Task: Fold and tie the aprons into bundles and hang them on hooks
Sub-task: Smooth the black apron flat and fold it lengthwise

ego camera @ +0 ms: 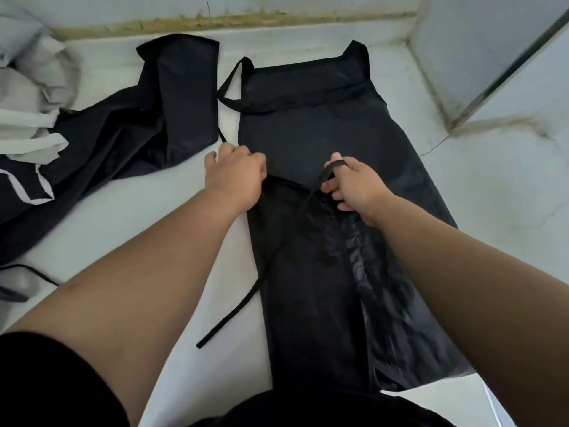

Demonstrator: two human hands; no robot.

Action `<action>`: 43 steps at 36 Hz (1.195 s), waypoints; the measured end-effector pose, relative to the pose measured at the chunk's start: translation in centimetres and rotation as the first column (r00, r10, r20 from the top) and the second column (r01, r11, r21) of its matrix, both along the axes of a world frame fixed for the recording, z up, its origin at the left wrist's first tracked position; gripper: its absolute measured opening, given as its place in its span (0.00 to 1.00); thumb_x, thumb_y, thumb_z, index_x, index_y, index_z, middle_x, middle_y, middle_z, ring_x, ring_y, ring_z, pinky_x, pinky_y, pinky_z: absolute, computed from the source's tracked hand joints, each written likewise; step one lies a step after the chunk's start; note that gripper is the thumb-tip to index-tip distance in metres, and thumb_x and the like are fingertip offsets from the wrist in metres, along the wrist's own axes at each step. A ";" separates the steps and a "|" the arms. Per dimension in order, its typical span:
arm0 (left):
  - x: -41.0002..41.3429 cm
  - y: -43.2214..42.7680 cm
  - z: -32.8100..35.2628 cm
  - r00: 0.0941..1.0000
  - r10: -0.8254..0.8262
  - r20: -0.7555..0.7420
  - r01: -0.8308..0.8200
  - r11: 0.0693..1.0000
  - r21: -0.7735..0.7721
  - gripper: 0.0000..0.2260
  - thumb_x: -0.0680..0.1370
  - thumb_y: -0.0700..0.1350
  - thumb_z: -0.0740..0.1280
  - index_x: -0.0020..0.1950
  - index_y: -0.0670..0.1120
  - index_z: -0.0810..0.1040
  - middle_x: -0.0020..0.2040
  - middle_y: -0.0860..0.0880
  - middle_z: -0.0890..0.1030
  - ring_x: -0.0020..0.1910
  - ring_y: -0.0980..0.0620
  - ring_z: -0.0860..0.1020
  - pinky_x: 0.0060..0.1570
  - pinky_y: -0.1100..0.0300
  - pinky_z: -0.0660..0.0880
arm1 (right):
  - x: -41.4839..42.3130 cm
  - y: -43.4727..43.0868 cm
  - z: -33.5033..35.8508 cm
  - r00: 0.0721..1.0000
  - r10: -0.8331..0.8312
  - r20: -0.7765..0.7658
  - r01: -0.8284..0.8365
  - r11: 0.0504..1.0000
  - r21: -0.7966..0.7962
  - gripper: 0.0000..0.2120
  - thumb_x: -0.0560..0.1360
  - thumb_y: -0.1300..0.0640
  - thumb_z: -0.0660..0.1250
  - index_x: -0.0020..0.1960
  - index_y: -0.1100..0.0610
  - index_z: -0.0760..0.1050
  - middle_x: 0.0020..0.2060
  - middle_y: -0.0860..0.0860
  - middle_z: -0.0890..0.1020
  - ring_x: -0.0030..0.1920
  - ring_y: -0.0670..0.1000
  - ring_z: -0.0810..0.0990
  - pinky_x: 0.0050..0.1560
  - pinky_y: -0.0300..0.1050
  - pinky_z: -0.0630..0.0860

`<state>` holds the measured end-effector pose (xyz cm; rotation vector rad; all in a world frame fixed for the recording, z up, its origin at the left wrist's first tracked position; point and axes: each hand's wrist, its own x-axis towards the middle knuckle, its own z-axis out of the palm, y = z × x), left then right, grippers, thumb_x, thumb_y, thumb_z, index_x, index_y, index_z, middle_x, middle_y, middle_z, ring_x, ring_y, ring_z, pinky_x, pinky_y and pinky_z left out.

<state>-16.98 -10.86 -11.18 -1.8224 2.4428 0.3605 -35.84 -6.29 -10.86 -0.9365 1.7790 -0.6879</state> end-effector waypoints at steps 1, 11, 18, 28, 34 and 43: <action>0.3 -0.2 -0.1 1.000 0.025 0.010 -0.025 1.000 -0.006 0.07 0.82 0.48 0.58 0.55 0.52 0.75 0.59 0.48 0.74 0.63 0.45 0.64 0.61 0.50 0.60 | 0.1 -0.3 -0.1 1.000 -0.009 -0.016 0.009 1.000 0.012 0.15 0.82 0.44 0.51 0.58 0.50 0.71 0.37 0.48 0.79 0.36 0.47 0.72 0.37 0.42 0.70; 0.7 2.1 -1.3 0.969 0.035 -0.243 -0.055 0.995 -0.077 0.12 0.81 0.47 0.60 0.61 0.42 0.72 0.59 0.43 0.72 0.57 0.43 0.71 0.53 0.50 0.71 | -0.1 -2.2 0.5 0.899 -0.380 0.218 0.373 0.925 0.077 0.10 0.81 0.54 0.56 0.42 0.51 0.67 0.28 0.50 0.72 0.23 0.47 0.65 0.22 0.35 0.59; 1.0 3.1 -1.7 0.997 0.065 0.039 -0.066 0.997 0.044 0.28 0.81 0.62 0.50 0.77 0.50 0.53 0.78 0.49 0.53 0.75 0.47 0.54 0.69 0.48 0.57 | -1.5 -2.5 2.1 0.765 -0.555 0.327 0.557 0.825 0.098 0.08 0.81 0.52 0.57 0.49 0.53 0.73 0.28 0.50 0.76 0.24 0.47 0.69 0.24 0.34 0.62; -0.5 3.1 0.5 0.965 0.175 0.193 -0.200 0.973 0.114 0.24 0.81 0.58 0.55 0.74 0.48 0.61 0.77 0.47 0.56 0.76 0.45 0.49 0.71 0.41 0.48 | -5.7 -1.3 3.4 0.750 -0.560 0.350 0.612 0.790 -0.047 0.31 0.76 0.44 0.59 0.76 0.52 0.55 0.52 0.49 0.73 0.38 0.48 0.74 0.34 0.40 0.74; -3.0 6.3 1.8 0.968 0.203 -0.145 -0.210 0.977 -0.028 0.18 0.81 0.46 0.58 0.71 0.46 0.68 0.70 0.45 0.67 0.67 0.44 0.64 0.62 0.51 0.66 | -9.0 1.9 2.2 0.925 -0.362 -0.116 0.342 0.926 -0.161 0.17 0.70 0.55 0.59 0.57 0.55 0.74 0.42 0.50 0.73 0.41 0.52 0.69 0.40 0.42 0.70; -9.4 14.2 2.3 0.928 0.222 -0.298 -0.170 0.967 0.188 0.17 0.81 0.48 0.60 0.69 0.49 0.72 0.64 0.47 0.73 0.59 0.47 0.75 0.57 0.55 0.73 | -13.6 8.8 2.8 0.926 0.004 -0.376 0.065 0.983 0.171 0.15 0.77 0.70 0.53 0.33 0.60 0.61 0.50 0.60 0.73 0.48 0.57 0.74 0.50 0.44 0.70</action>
